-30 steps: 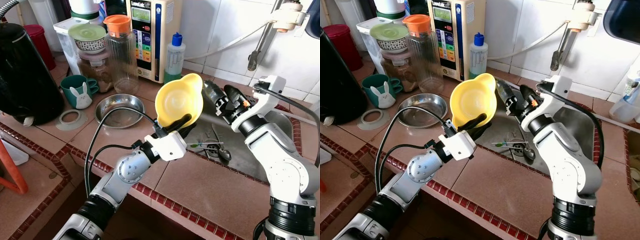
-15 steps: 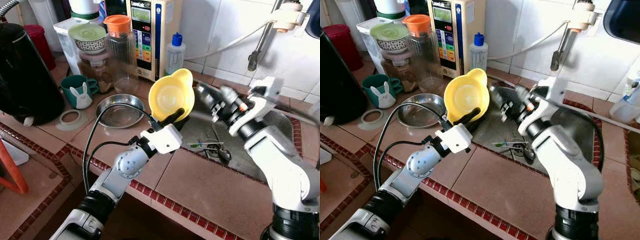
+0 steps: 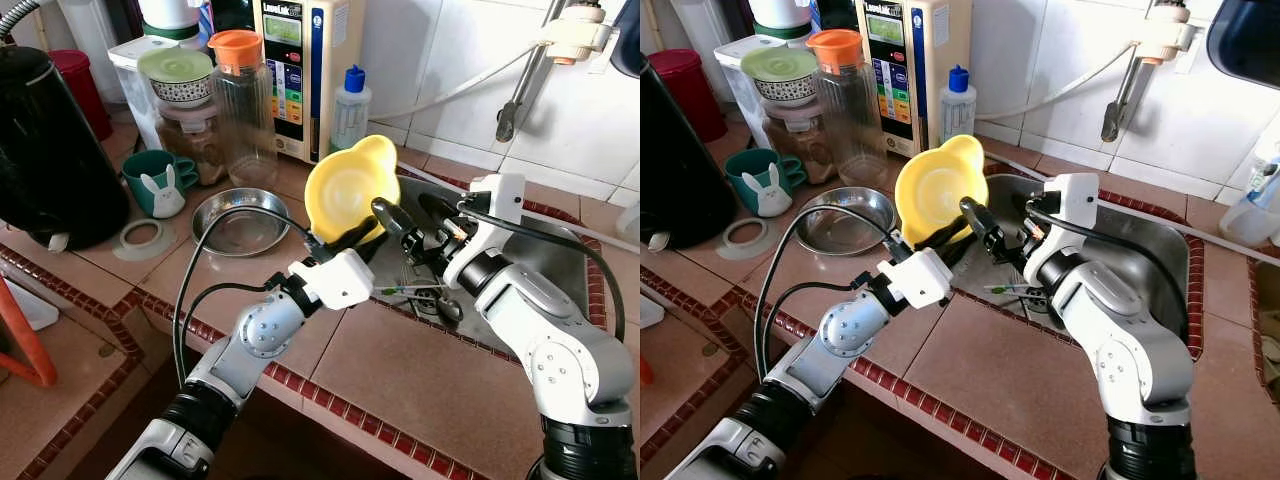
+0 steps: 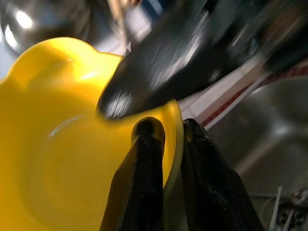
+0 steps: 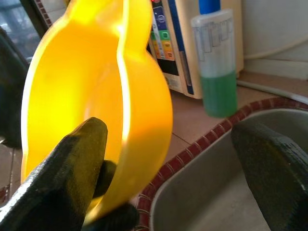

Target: Kitchen organization

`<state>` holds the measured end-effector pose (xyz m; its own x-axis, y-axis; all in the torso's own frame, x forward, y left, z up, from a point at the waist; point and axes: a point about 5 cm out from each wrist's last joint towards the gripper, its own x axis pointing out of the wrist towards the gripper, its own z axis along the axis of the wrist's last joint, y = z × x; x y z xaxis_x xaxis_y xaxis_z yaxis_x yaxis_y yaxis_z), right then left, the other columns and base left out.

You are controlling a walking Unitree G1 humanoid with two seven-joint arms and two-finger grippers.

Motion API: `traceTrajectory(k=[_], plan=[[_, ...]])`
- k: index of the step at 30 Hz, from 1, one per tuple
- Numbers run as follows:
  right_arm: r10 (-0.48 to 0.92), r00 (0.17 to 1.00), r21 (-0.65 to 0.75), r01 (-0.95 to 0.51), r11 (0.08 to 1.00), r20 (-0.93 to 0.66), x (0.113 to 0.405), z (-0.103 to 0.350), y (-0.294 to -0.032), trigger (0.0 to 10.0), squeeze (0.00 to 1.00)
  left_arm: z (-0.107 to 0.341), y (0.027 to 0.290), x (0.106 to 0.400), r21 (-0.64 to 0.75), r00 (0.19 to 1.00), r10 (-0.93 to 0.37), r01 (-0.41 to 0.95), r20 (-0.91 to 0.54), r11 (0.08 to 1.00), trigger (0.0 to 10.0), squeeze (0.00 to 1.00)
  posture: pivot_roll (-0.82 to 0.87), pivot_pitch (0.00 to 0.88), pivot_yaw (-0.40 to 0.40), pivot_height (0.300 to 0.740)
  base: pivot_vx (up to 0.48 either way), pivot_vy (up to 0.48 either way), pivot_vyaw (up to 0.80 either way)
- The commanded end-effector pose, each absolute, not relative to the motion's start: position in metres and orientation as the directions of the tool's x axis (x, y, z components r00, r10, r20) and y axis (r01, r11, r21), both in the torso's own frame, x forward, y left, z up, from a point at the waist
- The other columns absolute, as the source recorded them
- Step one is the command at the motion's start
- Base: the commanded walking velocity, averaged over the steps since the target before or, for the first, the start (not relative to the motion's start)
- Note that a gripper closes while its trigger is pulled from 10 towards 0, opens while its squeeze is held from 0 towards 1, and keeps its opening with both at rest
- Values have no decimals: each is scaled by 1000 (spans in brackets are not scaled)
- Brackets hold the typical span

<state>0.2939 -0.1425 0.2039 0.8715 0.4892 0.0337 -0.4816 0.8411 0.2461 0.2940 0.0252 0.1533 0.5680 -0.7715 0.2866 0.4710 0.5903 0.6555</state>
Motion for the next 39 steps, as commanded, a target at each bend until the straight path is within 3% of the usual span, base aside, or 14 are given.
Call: traceTrajectory(k=[1,2,3,26,29,30,32,33,34,39], plan=[[470,881,228,-469,853,53,298,210,-143,2431,0,161,15,286,670,507,-803,482,313,565,0,0,69,20,17,740,0,0,0],[470,881,228,-469,853,53,298,210,-143,2431,0,161,15,286,670,507,-803,482,313,565,0,0,69,20,17,740,0,0,0],[462,885,225,-462,858,53,299,210,-144,0,0,161,14,285,671,503,-806,484,311,562,0,0,69,20,18,740,0,0,0],[336,940,222,-342,913,66,310,216,-164,0,0,151,21,289,669,563,-784,480,260,567,118,0,66,21,19,740,0,0,0],[330,942,218,-336,916,65,310,216,-165,0,0,149,22,290,670,573,-780,479,250,567,667,0,66,19,19,740,0,0,0],[329,942,218,-335,917,64,310,216,-165,0,0,149,22,291,672,578,-778,477,246,567,3255,0,65,19,19,740,0,0,0],[327,943,217,-333,917,63,310,216,-166,0,0,149,22,291,672,581,-776,475,245,568,6510,0,66,18,19,740,0,0,0],[327,943,217,-333,918,63,310,215,-166,0,0,149,22,291,672,581,-776,474,246,568,6510,0,66,18,19,740,0,0,0],[326,943,217,-331,918,61,310,215,-166,0,0,149,22,291,672,581,-776,474,246,569,10000,0,66,18,19,740,0,0,0],[322,945,219,-327,919,59,310,214,-166,0,0,149,19,291,670,578,-779,480,245,567,10000,0,65,16,20,740,0,0,0]])
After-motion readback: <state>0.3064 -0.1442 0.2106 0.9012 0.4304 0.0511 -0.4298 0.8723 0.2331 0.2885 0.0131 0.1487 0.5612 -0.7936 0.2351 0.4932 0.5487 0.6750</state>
